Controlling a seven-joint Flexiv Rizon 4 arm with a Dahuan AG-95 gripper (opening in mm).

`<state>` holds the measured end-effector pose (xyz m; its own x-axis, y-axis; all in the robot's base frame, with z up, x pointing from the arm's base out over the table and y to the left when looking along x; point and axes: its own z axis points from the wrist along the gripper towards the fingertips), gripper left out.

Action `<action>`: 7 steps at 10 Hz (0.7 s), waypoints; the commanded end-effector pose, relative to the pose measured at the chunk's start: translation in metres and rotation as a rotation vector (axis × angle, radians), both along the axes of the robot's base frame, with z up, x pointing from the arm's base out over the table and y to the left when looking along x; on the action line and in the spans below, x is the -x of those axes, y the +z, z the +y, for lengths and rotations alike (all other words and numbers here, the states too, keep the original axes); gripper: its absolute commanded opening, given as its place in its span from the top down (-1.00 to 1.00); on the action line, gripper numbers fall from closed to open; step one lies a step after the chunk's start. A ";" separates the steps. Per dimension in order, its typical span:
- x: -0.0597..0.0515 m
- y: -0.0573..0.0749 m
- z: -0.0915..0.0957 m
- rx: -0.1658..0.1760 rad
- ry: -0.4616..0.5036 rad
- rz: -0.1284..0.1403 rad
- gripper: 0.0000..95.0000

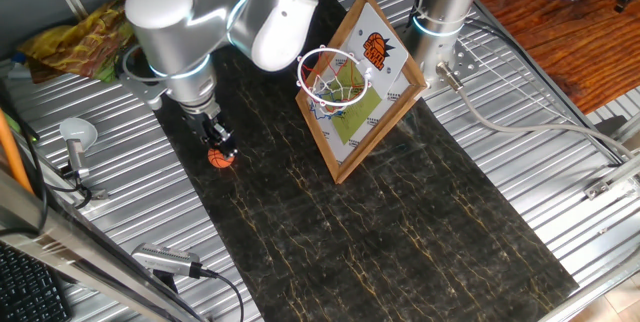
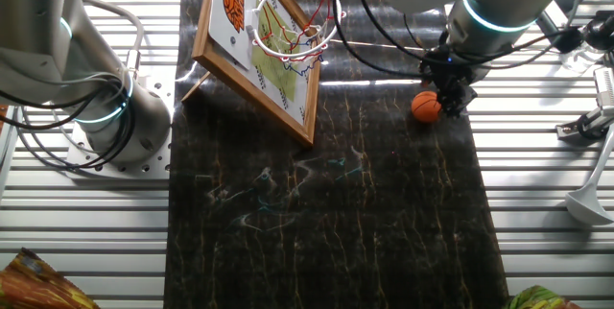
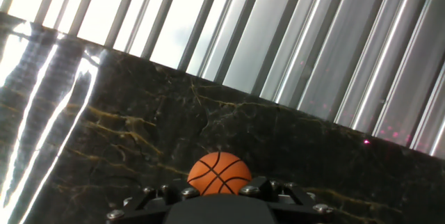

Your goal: Grab a basketball, release it and shoot it into the basket

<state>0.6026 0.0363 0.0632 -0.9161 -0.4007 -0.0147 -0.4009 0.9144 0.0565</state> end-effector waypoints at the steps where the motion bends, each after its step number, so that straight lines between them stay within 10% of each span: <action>1: -0.001 -0.001 0.000 -0.003 0.012 0.001 -0.20; 5: -0.001 -0.001 0.000 -0.001 0.021 0.016 -0.20; 6: -0.001 -0.001 0.000 -0.001 0.015 0.017 -0.60; 7: -0.001 -0.001 0.000 -0.001 0.012 0.019 -0.20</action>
